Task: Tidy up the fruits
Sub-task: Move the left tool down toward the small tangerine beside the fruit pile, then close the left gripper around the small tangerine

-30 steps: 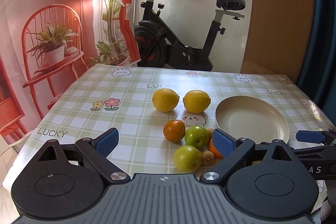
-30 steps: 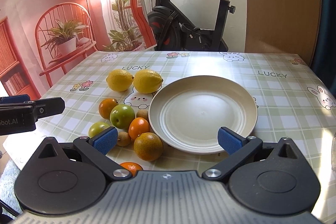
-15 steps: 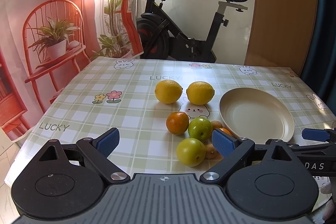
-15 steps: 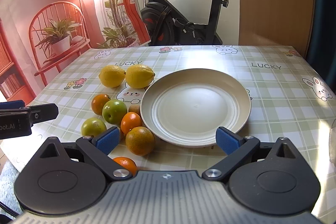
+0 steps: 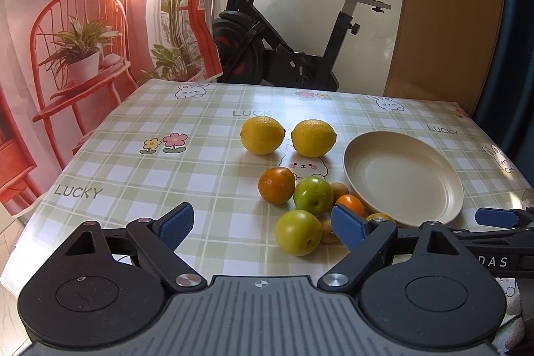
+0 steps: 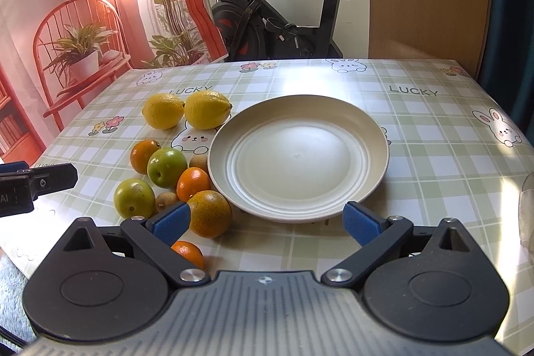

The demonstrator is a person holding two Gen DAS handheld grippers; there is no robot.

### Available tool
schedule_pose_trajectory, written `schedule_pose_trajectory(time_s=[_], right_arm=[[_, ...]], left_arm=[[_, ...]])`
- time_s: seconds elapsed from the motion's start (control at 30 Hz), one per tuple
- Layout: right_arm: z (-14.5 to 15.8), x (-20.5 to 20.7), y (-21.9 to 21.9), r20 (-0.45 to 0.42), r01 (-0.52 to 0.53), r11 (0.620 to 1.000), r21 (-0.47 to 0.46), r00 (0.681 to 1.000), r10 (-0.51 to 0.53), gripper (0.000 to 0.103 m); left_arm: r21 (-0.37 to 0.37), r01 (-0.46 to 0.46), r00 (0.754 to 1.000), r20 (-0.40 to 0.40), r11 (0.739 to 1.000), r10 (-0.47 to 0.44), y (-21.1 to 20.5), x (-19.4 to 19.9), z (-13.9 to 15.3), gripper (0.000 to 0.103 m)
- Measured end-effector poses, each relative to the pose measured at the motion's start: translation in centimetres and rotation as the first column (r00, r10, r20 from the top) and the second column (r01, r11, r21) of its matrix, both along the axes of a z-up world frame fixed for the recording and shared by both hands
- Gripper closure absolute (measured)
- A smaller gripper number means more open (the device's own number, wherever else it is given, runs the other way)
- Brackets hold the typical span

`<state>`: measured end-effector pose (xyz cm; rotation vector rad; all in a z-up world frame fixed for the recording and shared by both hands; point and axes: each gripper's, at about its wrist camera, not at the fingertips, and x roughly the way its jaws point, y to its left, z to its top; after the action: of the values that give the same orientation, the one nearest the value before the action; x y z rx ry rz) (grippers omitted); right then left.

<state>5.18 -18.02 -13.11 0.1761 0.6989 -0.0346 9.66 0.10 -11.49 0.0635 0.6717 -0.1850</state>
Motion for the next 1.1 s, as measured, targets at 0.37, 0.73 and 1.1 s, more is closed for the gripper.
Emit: schedule_pose_trajectory(time_s=[0.37,0.73,1.1], right_arm=[[-0.4,-0.2,2.3,-0.048,-0.127,0.991,-0.041,0.991,0.125,0.017],[-2.1,0.4,4.0,-0.097,-0.264,0.964,-0.038,0.961,0.26,0.041],[-3.3,0.8,5.5,-0.104,-0.391,0.919,-0.049,0.917,0.384,0.051]], left_arm=[[-0.087,0.071,0.995,-0.058,0.994,-0.077,0.0,0.3,-1.0,0.037],[-0.153,0.154,0.971,-0.161,0.976,-0.179,-0.7,1.4,-3.5,0.045],[-0.168,0.246,0.929,-0.238,0.954,-0.282,-2.3,2.4,-5.4,0.052]])
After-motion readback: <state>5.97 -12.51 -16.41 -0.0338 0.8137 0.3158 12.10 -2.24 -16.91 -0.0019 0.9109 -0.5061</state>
